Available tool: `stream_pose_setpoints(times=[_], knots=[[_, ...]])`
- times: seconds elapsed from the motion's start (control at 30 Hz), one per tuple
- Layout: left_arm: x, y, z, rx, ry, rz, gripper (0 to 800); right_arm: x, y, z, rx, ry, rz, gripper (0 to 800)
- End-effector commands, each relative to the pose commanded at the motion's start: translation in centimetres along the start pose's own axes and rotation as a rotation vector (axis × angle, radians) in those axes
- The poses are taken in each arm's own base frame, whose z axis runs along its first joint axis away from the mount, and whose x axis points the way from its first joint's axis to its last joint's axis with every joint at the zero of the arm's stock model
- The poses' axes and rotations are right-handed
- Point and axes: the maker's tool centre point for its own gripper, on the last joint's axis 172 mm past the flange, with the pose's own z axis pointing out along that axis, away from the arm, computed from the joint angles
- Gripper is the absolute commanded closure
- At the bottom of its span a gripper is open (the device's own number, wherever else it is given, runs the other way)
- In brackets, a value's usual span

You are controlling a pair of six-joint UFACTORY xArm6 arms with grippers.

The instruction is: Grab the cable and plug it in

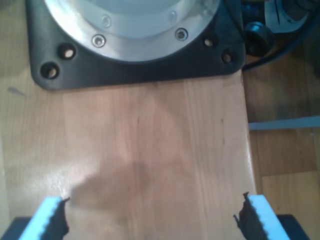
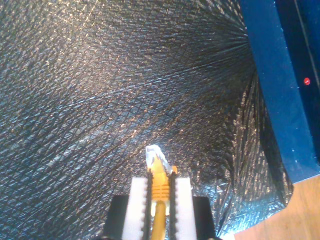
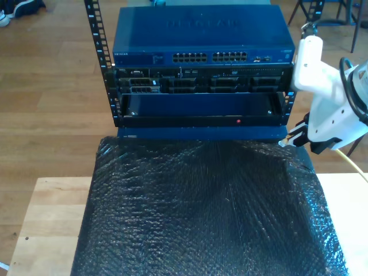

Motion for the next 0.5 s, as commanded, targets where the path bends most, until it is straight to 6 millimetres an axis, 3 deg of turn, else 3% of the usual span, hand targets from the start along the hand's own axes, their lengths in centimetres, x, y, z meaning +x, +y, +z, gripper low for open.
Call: stream_pose_setpoints(times=[0.23,0.5], knots=[[-1.1,-0.5,1.5,0.016,-0.051,0.042,0,0.8,1.8,-0.9,-0.066,0.018,-0.007,800],[0.3,-1.4,3.2,0.055,0.039,0.027,0,0.8,3.2,-0.9,-0.130,0.028,-0.008,800]])
